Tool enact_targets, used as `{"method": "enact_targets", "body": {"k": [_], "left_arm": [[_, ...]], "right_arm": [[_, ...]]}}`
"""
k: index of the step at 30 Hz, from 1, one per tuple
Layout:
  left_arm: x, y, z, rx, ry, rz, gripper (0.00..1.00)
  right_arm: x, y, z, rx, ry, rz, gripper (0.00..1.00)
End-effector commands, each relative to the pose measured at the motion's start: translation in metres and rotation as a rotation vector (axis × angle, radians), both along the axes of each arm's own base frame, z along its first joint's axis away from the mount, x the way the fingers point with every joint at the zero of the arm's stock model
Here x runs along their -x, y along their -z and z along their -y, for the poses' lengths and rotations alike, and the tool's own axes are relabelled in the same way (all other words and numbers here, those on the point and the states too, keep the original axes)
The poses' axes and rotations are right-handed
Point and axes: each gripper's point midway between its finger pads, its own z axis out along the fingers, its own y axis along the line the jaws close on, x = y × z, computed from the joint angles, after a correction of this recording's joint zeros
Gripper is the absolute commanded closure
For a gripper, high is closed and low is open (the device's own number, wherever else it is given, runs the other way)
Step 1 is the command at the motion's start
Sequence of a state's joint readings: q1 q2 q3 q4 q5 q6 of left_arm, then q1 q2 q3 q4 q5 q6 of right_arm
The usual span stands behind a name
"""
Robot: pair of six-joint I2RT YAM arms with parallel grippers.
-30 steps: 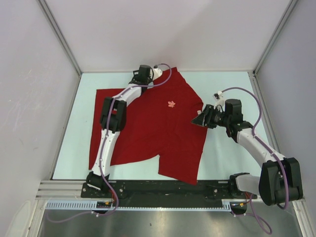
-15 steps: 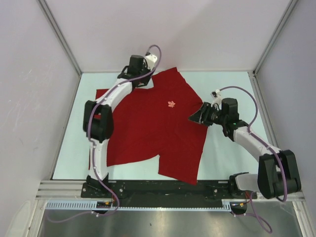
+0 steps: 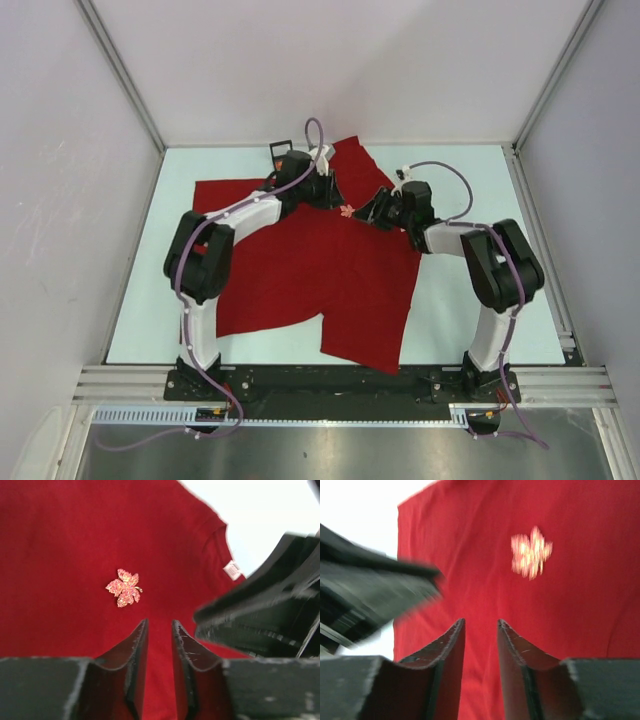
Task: Remove the brooch from the garment
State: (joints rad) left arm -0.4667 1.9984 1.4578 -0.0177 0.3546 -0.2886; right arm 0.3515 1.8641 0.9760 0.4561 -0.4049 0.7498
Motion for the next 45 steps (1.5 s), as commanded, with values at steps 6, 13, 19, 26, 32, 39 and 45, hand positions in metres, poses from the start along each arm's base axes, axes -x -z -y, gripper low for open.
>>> {"method": "enact_targets", "body": {"k": [6,13,19,26,32,39,45], "left_arm": [[-0.040,0.016,0.024,0.102,-0.034,-0.029,0.77],[-0.054,0.033,0.027,0.088,-0.049,-0.025,0.80],[-0.059,0.048,0.026,0.066,-0.065,-0.049,0.81],[-0.058,0.068,0.019,0.033,-0.097,-0.080,0.83],[-0.063,0.076,0.010,0.027,-0.134,-0.106,0.85],[-0.060,0.082,0.009,0.034,-0.131,-0.144,0.86],[-0.060,0.080,0.011,0.044,-0.125,-0.144,0.87]], "right_arm": [[-0.083,-0.007,-0.002,-0.074,0.115,0.137,0.69],[-0.088,0.017,-0.001,-0.073,0.071,0.119,0.77],[-0.088,0.027,-0.006,-0.066,0.054,0.104,0.76],[-0.089,0.032,-0.010,-0.062,0.040,0.101,0.73],[-0.088,0.037,-0.012,-0.051,0.035,0.084,0.73],[-0.084,0.042,-0.012,-0.058,0.020,0.058,0.69],[-0.079,0.046,-0.018,-0.077,-0.004,0.039,0.64]]}}
